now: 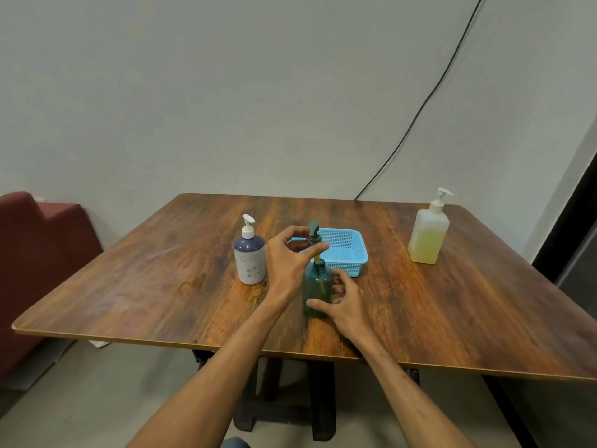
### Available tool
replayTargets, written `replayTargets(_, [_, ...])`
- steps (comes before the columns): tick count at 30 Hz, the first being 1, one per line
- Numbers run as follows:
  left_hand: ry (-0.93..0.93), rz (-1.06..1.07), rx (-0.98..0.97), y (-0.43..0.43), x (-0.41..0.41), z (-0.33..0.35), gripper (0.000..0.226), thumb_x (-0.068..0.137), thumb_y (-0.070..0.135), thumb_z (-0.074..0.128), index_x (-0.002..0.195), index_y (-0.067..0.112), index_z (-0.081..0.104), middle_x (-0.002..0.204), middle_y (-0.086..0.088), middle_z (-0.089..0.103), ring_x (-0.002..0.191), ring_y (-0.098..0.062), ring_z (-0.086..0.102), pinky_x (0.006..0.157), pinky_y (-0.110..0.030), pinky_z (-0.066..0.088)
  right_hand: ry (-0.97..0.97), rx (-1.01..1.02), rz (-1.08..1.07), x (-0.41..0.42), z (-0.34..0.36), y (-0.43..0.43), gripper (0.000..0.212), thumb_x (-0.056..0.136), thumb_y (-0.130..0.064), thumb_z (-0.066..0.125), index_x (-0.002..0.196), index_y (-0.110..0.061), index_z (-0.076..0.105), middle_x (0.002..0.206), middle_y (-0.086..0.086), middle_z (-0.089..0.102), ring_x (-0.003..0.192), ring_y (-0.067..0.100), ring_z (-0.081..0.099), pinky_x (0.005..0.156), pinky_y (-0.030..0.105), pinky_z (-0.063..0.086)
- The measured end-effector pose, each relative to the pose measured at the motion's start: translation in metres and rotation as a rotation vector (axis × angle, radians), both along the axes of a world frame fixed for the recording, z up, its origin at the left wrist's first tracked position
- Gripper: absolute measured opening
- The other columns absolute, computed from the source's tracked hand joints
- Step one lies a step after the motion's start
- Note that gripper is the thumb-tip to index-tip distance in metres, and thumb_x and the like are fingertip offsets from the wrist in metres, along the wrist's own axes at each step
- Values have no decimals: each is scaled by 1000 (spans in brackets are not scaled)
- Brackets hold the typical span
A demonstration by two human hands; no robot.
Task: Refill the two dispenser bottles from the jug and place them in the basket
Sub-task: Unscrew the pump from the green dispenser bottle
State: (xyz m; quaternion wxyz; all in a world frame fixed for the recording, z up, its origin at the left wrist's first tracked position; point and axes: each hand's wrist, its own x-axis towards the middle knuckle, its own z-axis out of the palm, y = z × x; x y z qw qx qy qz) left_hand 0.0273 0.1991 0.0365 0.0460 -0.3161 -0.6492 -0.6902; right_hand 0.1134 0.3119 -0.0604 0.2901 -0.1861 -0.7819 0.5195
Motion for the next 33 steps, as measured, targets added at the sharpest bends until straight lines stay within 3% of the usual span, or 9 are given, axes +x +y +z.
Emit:
replayTargets(4, [8, -7, 62, -8, 3, 15, 33, 72, 19, 87, 100, 15, 71, 98, 0, 76, 90, -13, 75, 81, -37, 62, 9, 17, 4, 2, 2, -1, 73, 67, -29, 94, 127, -26, 54, 125, -3, 64, 105, 13, 67, 81, 36, 63])
replayTargets(8, [-8, 30, 140, -18, 4, 30, 39, 71, 13, 87, 106, 4, 71, 96, -4, 76, 88, -14, 75, 82, -33, 61, 16, 22, 6, 2, 3, -3, 71, 67, -27, 94, 126, -28, 54, 123, -5, 65, 104, 12, 68, 80, 33, 63])
replayTargets(12, [-1, 60, 179, -30, 0, 35, 38, 72, 12, 88, 105, 3, 71, 96, -7, 76, 88, -19, 75, 84, -41, 61, 12, 24, 1, 2, 2, -3, 72, 68, -26, 94, 128, -25, 53, 125, -4, 64, 106, 10, 66, 80, 29, 62])
replayTargets(15, [-1, 57, 237, -41, -3, 37, 37, 71, 13, 88, 103, 5, 71, 95, -8, 76, 89, -23, 75, 83, -44, 61, 12, 21, -1, 0, 2, -3, 72, 68, -25, 94, 127, -24, 54, 125, -3, 63, 108, 11, 65, 82, 30, 62])
replayTargets(19, [-12, 107, 325, -54, -1, 40, 38, 73, 4, 85, 106, -3, 69, 96, -13, 76, 88, -23, 75, 78, -32, 60, 15, 23, 4, -1, 0, -1, 73, 67, -26, 94, 128, -23, 54, 125, -2, 64, 108, 13, 65, 83, 32, 62])
replayTargets(22, [5, 128, 346, -65, -5, 34, 38, 75, 1, 83, 108, -6, 67, 99, -18, 74, 90, -25, 75, 82, -35, 61, 14, 26, 4, -1, -2, 1, 74, 65, -28, 95, 126, -26, 54, 124, -1, 64, 108, 13, 65, 85, 36, 62])
replayTargets(28, [33, 170, 198, -87, -14, -11, 38, 79, 4, 80, 115, 6, 68, 108, -5, 73, 101, -19, 71, 90, -35, 58, 4, 39, 4, -2, -5, 2, 75, 66, -32, 95, 128, -25, 53, 128, -2, 62, 110, 12, 63, 87, 37, 61])
replayTargets(31, [71, 221, 44, -95, -18, -41, 30, 80, 6, 79, 108, 13, 71, 104, 1, 72, 99, -16, 68, 89, -41, 58, 4, 38, 5, -3, -6, 4, 76, 63, -38, 94, 127, -27, 53, 128, -3, 63, 111, 13, 64, 87, 41, 61])
replayTargets(33, [68, 257, -21, -99, -17, -57, 27, 79, 7, 79, 104, 13, 70, 104, 2, 71, 99, -13, 67, 89, -37, 58, -3, 40, 2, -3, -6, 4, 76, 63, -38, 94, 127, -28, 53, 129, -3, 63, 112, 13, 63, 88, 42, 61])
